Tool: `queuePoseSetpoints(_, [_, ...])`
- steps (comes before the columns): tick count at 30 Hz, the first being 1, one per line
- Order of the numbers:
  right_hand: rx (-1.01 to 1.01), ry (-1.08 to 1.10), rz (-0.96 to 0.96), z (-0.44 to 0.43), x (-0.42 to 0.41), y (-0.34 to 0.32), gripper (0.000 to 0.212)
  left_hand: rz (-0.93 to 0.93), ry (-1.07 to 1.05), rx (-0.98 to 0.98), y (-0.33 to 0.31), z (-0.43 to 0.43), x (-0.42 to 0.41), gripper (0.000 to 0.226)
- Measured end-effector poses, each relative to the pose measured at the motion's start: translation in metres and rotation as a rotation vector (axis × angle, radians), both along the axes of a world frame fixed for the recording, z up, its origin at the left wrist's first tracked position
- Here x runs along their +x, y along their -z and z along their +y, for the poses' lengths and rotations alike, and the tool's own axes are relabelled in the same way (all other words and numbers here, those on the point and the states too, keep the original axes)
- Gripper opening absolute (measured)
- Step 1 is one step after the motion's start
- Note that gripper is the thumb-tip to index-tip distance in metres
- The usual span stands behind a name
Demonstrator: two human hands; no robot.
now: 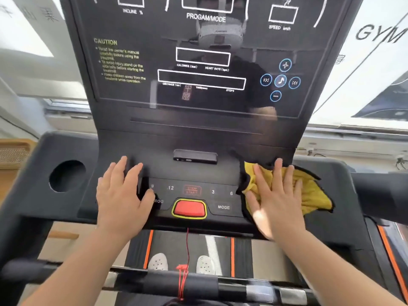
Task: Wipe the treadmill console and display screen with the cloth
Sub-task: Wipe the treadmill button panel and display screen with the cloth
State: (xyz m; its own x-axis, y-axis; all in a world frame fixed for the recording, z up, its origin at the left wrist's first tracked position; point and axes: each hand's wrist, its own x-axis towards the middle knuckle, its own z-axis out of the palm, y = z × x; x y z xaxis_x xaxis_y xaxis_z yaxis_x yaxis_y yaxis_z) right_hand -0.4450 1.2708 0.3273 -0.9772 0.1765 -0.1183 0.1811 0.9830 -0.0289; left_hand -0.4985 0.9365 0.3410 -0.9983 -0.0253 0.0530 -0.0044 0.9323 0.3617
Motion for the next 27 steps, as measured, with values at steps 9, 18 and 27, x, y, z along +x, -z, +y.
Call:
queuePoseSetpoints(9, [-0.054,-0.260,0.079,-0.108,-0.019,0.005,0.064,-0.036,-0.036,0.001,0.003,-0.048,0.001,0.065])
queuePoseSetpoints(18, [-0.006,0.315,-0.093,-0.095,-0.019,-0.007,0.096,-0.015,0.081,0.015,0.006,-0.094,-0.003,0.070])
queuePoseSetpoints(27, [-0.048,-0.248,-0.050,-0.264,-0.030,-0.006,0.088,-0.033,0.277,0.065,0.005,-0.149,-0.020,0.065])
